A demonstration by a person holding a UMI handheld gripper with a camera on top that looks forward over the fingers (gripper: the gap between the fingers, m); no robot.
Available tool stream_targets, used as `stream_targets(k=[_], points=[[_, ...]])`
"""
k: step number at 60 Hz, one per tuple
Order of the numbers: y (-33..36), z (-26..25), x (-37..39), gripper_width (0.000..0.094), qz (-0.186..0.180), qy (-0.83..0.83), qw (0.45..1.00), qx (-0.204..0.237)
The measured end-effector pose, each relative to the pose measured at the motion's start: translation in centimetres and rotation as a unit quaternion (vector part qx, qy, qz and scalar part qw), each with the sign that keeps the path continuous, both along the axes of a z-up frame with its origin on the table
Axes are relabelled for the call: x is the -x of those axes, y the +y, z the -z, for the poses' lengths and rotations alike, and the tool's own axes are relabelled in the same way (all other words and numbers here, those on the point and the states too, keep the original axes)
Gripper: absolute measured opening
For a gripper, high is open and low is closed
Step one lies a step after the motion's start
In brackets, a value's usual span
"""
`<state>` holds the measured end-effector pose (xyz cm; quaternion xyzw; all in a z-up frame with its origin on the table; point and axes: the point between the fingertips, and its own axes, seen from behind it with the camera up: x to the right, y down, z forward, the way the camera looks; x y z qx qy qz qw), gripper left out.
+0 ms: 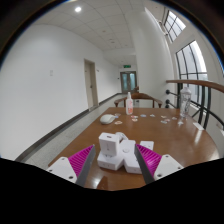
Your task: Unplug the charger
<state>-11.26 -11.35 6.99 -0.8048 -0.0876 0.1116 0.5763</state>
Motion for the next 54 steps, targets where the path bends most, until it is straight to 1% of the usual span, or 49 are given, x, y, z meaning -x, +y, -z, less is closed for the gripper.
stream_targets(k=[2,6,8,9,10,11,14,15,18,20,24,30,36,37,38,40,42,43,45,49,50,54], points=[[2.7,0.5,2.1,0.0819,0.004,-0.004,1.0,-0.001],[4.9,0.8,3.5,0.0815,0.009,-0.012,1.0,-0.004],[6.2,1.0,3.9,0.0794,0.017,-0.016,1.0,-0.005],[5.9,0.8,3.6,0.0775,0.019,-0.018,1.0,-0.006],[6.9,0.9,3.7,0.0748,0.023,-0.02,1.0,-0.007],[7.5,1.1,3.7,0.0755,0.028,-0.023,0.999,-0.008],[8.8,2.0,3.8,0.0456,0.04,-0.025,0.999,0.0],[8.9,2.3,4.1,0.0386,0.038,-0.017,0.999,0.003],[8.4,2.0,3.7,0.0361,0.047,-0.001,0.999,-0.005],[8.5,2.0,3.7,0.0305,0.047,-0.002,0.999,-0.007],[8.5,2.0,3.7,0.0223,0.048,0.003,0.999,-0.013],[8.3,2.0,3.7,0.0176,0.043,-0.009,0.999,-0.026],[8.2,1.4,3.7,0.0176,0.045,-0.023,0.998,-0.031],[8.3,0.7,3.8,0.0176,0.046,-0.017,0.998,-0.037],[8.2,-0.6,3.9,0.0176,0.046,-0.014,0.998,-0.052],[8.1,-4.6,3.5,0.0174,0.052,-0.018,0.993,-0.103],[7.9,-8.5,2.5,0.0174,0.066,-0.036,0.986,-0.15],[6.9,-10.7,1.9,0.0175,0.072,-0.043,0.983,-0.165],[7.0,-12.7,1.2,0.0174,0.075,-0.042,0.979,-0.186],[5.6,-15.7,-0.2,0.0175,0.068,-0.022,0.978,-0.198],[5.7,-16.7,-1.0,0.0174,0.073,-0.022,0.977,-0.198],[5.2,-16.3,-4.5,0.018,0.095,-0.045,0.977,-0.188]])
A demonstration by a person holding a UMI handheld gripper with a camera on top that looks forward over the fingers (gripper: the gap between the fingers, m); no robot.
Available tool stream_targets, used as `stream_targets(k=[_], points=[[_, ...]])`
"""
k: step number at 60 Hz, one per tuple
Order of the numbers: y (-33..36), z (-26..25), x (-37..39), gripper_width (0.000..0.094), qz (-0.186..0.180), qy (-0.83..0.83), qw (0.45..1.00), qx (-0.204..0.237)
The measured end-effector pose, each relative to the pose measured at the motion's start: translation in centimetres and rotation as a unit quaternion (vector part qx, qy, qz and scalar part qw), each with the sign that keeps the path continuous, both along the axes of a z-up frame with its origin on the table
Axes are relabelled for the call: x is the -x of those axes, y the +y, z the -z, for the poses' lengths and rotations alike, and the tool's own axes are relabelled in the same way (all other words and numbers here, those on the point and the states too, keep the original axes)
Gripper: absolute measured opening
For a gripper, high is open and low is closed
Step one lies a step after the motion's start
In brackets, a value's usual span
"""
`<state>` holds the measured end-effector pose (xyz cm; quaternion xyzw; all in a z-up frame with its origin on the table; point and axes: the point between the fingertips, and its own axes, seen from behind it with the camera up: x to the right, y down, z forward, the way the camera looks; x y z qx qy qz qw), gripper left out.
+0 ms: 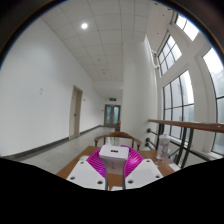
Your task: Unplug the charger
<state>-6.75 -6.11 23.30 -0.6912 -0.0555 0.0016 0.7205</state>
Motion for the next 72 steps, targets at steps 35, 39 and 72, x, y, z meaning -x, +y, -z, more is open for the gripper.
stream_targets(k=[35,39,72], points=[[0.8,21.5,-14.1,0.0347,0.072,0.024,0.97,0.232],[1.1,21.6,-14.2,0.0385,0.071,0.018,0.97,0.231],[-5.1,16.5,-11.8,0.0846,0.039,-0.029,0.987,0.154]])
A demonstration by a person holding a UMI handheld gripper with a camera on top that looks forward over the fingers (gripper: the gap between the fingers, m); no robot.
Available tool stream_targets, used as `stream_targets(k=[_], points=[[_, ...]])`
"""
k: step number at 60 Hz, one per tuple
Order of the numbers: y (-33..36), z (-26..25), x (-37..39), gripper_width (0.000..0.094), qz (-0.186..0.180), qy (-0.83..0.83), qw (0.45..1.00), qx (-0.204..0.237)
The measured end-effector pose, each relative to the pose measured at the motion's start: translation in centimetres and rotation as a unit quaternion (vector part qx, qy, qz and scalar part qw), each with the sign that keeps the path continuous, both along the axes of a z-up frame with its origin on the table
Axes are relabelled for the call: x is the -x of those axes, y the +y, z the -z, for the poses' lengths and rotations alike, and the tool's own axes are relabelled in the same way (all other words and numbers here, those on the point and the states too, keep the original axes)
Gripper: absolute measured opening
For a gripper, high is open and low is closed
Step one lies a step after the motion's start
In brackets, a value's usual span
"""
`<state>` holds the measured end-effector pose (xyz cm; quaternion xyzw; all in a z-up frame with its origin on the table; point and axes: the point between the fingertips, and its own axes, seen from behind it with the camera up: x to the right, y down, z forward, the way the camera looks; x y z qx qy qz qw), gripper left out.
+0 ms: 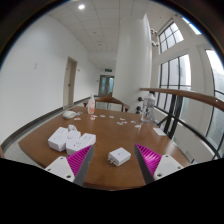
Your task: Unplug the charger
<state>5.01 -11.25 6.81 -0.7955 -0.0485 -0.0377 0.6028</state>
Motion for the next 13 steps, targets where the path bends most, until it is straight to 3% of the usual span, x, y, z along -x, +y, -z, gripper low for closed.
stream_targets(k=[5,13], points=[[-1.7,-0.9,0.3,0.0844,-0.01,0.019,1.0,-0.007],[-2.8,-1.5,-0.7,0.0837,0.005,0.051,0.998,-0.022]])
